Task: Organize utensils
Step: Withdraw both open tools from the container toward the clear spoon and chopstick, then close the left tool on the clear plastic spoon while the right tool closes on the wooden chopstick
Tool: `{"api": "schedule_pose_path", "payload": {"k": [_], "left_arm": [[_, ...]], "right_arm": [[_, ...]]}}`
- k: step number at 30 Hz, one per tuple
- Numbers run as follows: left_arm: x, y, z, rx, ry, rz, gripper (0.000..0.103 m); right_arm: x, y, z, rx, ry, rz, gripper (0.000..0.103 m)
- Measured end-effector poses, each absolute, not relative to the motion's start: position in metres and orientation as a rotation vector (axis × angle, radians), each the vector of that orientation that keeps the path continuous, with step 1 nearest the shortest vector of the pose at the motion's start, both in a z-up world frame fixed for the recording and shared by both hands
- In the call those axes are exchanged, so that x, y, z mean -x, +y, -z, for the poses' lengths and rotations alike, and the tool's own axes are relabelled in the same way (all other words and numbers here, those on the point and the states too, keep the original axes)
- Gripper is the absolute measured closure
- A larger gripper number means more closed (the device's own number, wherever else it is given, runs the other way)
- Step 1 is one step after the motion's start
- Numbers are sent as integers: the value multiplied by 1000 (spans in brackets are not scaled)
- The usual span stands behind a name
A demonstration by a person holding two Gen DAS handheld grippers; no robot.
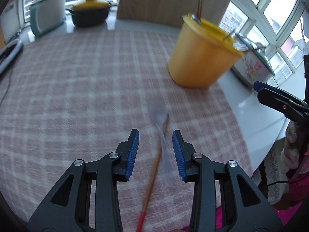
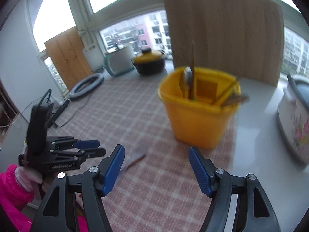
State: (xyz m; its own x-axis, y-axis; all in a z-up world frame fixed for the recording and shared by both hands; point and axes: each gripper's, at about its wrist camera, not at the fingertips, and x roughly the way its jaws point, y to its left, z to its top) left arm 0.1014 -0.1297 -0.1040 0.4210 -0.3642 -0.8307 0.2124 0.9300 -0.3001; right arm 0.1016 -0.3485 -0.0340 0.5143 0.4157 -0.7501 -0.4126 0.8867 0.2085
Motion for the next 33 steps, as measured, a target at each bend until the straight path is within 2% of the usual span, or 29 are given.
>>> {"api": "schedule_pose_path", "payload": {"k": [17, 19, 23, 27, 33], "left_arm": [[-124, -166, 149, 32, 1213, 387, 67], [-127, -163, 151, 34, 1221, 382, 77], [-132, -158, 155, 55, 1238, 378, 88], [-134, -156, 155, 74, 1241, 395, 90], [-137, -150, 158, 141, 1259, 409, 91]], "right_arm": [[-100, -380, 71, -159, 1009, -407, 32], [-101, -379, 74, -175, 1020, -413, 32], [-103, -371, 79, -185, 1054, -438, 32], [-103, -360, 83, -186, 1076, -462, 32], [-103, -339, 90, -168, 1102, -494, 38]]}}
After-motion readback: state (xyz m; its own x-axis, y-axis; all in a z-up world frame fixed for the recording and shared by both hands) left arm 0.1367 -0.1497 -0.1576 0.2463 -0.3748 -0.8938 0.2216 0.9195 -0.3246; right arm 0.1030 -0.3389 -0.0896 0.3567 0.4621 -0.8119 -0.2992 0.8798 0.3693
